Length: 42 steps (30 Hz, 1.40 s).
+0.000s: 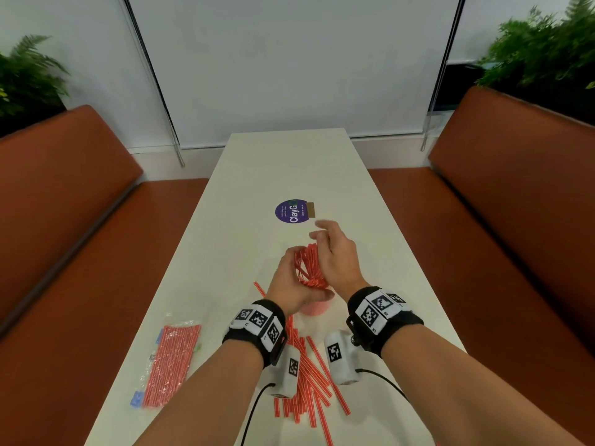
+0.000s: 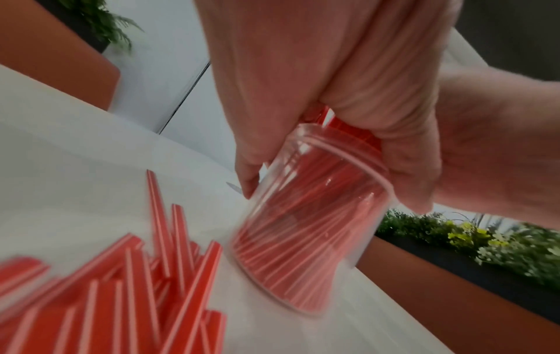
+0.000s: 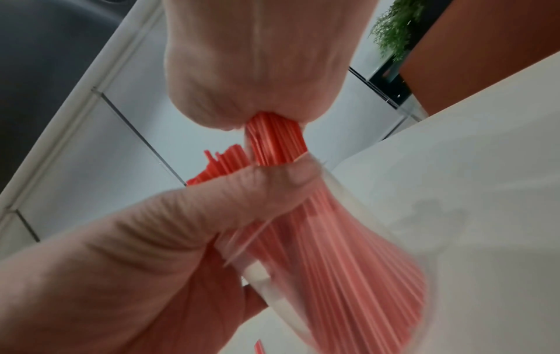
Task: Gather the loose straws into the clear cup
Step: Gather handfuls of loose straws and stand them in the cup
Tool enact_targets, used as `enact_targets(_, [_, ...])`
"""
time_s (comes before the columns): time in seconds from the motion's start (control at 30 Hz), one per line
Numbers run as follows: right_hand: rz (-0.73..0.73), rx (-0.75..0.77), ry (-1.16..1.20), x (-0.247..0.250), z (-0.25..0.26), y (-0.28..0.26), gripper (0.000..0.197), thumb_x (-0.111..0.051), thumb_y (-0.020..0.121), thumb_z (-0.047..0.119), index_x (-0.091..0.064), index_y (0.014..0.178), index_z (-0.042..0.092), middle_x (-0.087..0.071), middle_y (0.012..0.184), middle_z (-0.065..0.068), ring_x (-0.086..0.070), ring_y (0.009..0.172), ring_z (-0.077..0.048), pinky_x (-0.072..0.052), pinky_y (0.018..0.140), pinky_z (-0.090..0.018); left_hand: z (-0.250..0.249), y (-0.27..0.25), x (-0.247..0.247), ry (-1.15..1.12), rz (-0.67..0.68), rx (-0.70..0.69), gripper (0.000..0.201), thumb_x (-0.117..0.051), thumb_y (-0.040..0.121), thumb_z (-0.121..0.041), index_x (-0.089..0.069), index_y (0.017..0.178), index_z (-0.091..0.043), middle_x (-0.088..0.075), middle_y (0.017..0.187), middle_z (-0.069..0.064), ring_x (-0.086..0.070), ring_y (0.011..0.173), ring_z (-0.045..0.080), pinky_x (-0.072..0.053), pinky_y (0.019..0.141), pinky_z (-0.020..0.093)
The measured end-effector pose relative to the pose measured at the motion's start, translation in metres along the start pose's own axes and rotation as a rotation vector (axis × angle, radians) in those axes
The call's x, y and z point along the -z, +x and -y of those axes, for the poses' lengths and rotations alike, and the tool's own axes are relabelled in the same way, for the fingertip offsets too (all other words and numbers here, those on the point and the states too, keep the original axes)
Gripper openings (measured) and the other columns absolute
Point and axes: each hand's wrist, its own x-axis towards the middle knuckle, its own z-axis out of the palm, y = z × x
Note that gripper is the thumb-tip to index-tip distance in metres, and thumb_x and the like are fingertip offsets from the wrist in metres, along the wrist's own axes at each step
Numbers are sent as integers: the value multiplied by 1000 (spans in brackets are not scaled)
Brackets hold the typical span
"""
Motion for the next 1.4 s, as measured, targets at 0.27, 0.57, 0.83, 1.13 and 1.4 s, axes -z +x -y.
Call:
enact_targets(0.27, [231, 136, -68, -2, -10, -20, 75, -63, 76, 52, -42, 136, 12, -49, 132, -4, -49, 117, -13, -40, 99, -24, -11, 3, -1, 11, 41, 18, 107, -71, 82, -8, 9, 152, -25, -59, 121, 6, -62, 108, 19, -51, 98, 36])
enact_targets(0.57, [264, 93, -403, -26, 17, 16, 35, -51, 94, 30, -66, 84, 0, -68, 82, -16, -61, 76, -28, -50, 74, -38, -8, -6, -3, 16, 171, 15, 109, -74, 70, 12, 1, 144, -17, -45, 112, -18, -54, 106, -3, -51, 81, 15])
enact_targets(0.83, [239, -82, -103, 8, 8, 11, 62, -44, 87, 56, -47, 132, 13, -54, 133, -8, -50, 122, -21, -40, 103, -41, -2, 2, 5, 77, 165, 169, 95, -90, 53, -31, -40, 132, -21, -63, 122, -5, -62, 113, 13, -52, 100, 40])
enact_targets(1.13, [530, 107, -453, 3, -10, -13, 71, -30, 95, 51, -6, 150, 12, -6, 159, -14, -18, 145, -29, -18, 117, -37, -13, 1, 7, 120, 196, 118, 89, -81, 48, -23, -44, 127, -9, -63, 118, 13, -64, 110, 26, -55, 94, 49])
enact_targets(1.4, [496, 20, -426, 18, 11, -14, 69, -32, 97, 47, -2, 150, 14, -9, 160, -9, -14, 146, -24, -14, 116, -55, -9, -9, 17, 235, 244, 124, 92, -93, 57, -20, -42, 133, -18, -60, 120, -9, -57, 111, 2, -48, 98, 26])
